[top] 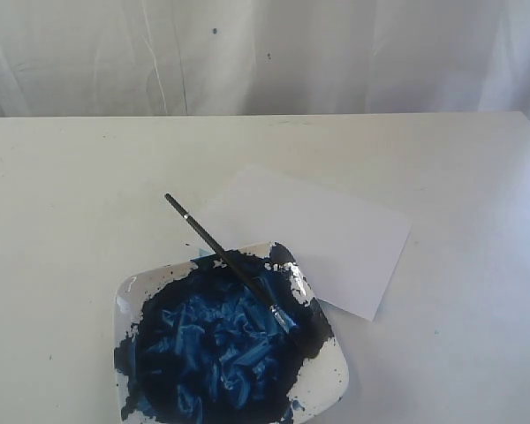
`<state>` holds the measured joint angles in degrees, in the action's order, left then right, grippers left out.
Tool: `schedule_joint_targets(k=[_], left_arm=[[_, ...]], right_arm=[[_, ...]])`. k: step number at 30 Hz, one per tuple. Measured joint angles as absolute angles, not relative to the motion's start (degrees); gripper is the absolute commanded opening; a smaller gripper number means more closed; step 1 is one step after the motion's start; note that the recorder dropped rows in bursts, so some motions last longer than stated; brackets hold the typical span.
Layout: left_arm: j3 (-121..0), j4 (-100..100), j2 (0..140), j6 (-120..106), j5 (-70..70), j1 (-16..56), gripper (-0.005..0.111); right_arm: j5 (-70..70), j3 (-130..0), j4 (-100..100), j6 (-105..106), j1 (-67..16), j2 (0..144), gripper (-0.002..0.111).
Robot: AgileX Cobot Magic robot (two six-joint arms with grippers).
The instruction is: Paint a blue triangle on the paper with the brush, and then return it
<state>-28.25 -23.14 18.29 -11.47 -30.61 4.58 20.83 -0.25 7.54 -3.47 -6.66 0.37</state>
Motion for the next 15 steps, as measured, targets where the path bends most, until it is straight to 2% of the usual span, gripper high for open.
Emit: schedule_joint_targets(k=[9,15], left_arm=[[-33.2,-25.7,36.7,-11.6,-24.5,4.6,0.0],[-35.9,-25.9,48.0,-11.5,-6.9,4.6,0.0]], right_arm=[[20.8,-0.3,7.5,-3.5,-6.7,0.4,0.0],[20.8,-0.3,7.5,-3.5,-6.7,0.4,0.0]])
